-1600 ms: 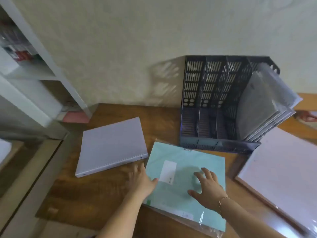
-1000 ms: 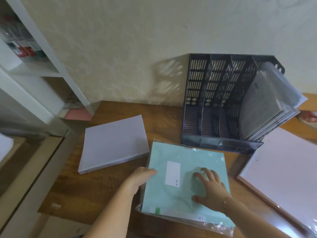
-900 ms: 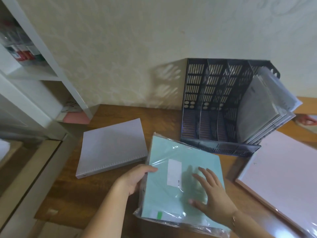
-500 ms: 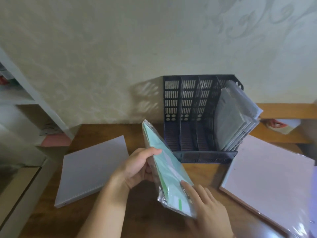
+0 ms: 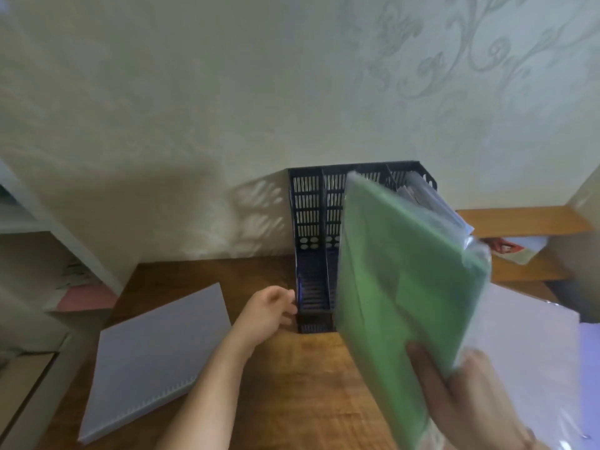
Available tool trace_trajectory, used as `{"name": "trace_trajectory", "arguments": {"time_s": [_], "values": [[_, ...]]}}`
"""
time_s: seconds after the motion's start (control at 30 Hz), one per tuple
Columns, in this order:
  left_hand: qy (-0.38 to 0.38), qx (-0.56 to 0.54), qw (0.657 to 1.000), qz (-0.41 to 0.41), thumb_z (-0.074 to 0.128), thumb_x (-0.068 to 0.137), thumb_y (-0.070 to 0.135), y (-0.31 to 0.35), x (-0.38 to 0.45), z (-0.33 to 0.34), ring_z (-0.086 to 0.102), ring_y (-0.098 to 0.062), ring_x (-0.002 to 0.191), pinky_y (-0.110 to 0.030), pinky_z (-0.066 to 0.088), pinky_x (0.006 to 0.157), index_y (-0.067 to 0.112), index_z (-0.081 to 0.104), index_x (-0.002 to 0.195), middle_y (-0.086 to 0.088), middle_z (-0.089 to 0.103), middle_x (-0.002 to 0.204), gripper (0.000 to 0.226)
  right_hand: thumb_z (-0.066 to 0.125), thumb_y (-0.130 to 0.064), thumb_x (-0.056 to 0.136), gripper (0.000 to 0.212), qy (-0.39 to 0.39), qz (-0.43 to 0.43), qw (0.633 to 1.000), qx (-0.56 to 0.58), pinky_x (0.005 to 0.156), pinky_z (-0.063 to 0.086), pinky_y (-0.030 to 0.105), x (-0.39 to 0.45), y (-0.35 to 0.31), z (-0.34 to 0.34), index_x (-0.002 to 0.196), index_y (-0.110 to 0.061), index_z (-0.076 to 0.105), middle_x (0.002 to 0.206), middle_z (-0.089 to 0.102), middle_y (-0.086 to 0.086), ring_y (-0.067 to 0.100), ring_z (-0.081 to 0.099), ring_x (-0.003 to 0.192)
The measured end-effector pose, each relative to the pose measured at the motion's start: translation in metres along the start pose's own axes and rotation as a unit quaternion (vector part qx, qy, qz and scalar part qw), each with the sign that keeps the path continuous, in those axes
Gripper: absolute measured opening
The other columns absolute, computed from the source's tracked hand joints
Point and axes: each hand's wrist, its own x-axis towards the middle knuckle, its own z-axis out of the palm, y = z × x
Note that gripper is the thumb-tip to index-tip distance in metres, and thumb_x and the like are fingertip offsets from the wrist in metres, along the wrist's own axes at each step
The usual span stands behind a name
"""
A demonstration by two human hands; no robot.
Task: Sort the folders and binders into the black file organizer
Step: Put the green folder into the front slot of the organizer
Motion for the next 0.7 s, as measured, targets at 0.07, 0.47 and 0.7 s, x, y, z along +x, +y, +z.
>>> {"name": "trace_trajectory", "arguments": {"time_s": [0.07, 0.47, 0.7], "values": [[0.029, 0.095, 0.995, 0.006, 0.054, 0.098, 0.038, -0.007, 0.024, 0.011, 0.062, -0.012, 0.105, -0.031, 0.050, 0.089, 0.028, 0.063, 0.115, 0.005, 0.065, 0.120, 0.022, 0.044, -0.037, 0.090, 0.041, 0.041, -0.029, 0.999, 0.020, 0.033, 0.036, 0.029, 0.030, -0.015, -0.004, 0.052, -0.019, 0.043, 0.038, 0.047, -0.002, 0.020, 0.053, 0.036], [0.072, 0.246, 0.967, 0.004, 0.054, 0.092, 0.028, -0.067, 0.087, 0.040, 0.065, -0.019, 0.091, -0.027, 0.050, 0.074, 0.031, 0.067, 0.112, 0.003, 0.074, 0.095, 0.024, 0.044, -0.023, 0.096, 0.025, 0.024, -0.063, 0.997, 0.034, 0.053, 0.049, 0.041, 0.124, -0.043, 0.081, 0.091, -0.005, 0.060, 0.059, 0.061, 0.007, 0.030, 0.060, 0.055], [0.108, 0.225, 0.964, 0.090, 0.059, 0.087, 0.017, -0.083, 0.082, 0.045, 0.063, -0.014, 0.058, -0.025, 0.049, 0.058, 0.023, 0.072, 0.082, 0.003, 0.072, 0.073, 0.016, 0.046, -0.020, 0.096, 0.030, 0.056, -0.056, 0.997, 0.026, 0.054, 0.047, 0.037, 0.155, -0.039, 0.117, 0.103, 0.003, 0.062, 0.061, 0.062, 0.011, 0.034, 0.060, 0.058]]}}
